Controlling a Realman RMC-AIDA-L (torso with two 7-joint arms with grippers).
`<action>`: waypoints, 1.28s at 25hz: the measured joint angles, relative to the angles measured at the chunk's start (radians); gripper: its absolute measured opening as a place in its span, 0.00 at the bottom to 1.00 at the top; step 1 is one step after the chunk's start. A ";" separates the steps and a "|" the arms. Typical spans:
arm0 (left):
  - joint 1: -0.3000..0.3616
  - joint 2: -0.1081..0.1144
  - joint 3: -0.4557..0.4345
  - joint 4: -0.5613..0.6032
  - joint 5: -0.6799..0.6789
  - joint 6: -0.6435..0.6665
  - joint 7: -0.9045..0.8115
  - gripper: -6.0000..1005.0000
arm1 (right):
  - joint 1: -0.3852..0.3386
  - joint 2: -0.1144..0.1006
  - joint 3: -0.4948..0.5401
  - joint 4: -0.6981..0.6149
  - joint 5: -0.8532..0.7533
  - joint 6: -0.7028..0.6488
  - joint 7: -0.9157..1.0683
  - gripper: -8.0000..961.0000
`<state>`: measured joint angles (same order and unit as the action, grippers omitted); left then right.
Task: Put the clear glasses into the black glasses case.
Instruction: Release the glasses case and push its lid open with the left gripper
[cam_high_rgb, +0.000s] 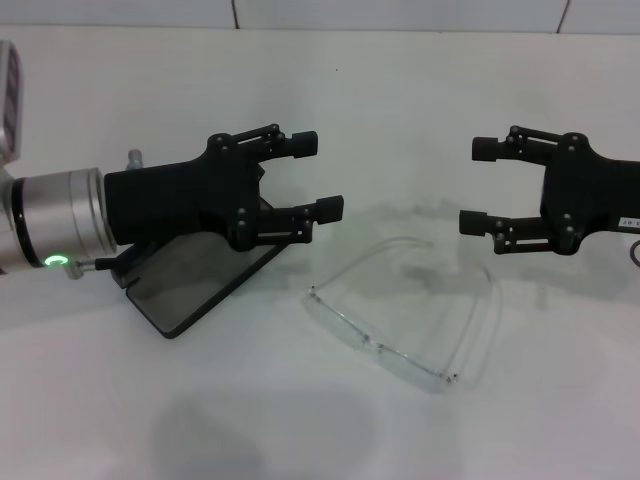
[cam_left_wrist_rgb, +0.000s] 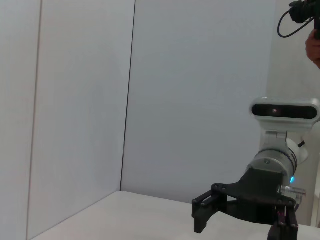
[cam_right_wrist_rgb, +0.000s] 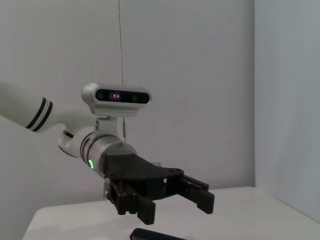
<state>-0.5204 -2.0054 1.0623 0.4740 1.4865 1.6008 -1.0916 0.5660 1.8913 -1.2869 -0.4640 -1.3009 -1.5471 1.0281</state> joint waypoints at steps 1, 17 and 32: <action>0.000 0.000 0.000 0.000 0.000 0.000 0.000 0.84 | 0.000 0.000 0.000 0.000 0.000 0.002 0.000 0.89; 0.042 0.051 -0.012 0.198 0.089 -0.135 -0.265 0.84 | -0.001 0.002 0.000 -0.001 0.000 0.003 -0.004 0.89; 0.062 -0.038 -0.041 0.497 0.681 -0.269 -0.701 0.76 | -0.015 0.001 -0.006 -0.016 -0.003 -0.004 -0.004 0.89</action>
<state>-0.4583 -2.0435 1.0213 0.9708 2.1675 1.3314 -1.7923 0.5513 1.8928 -1.2929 -0.4801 -1.3039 -1.5507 1.0244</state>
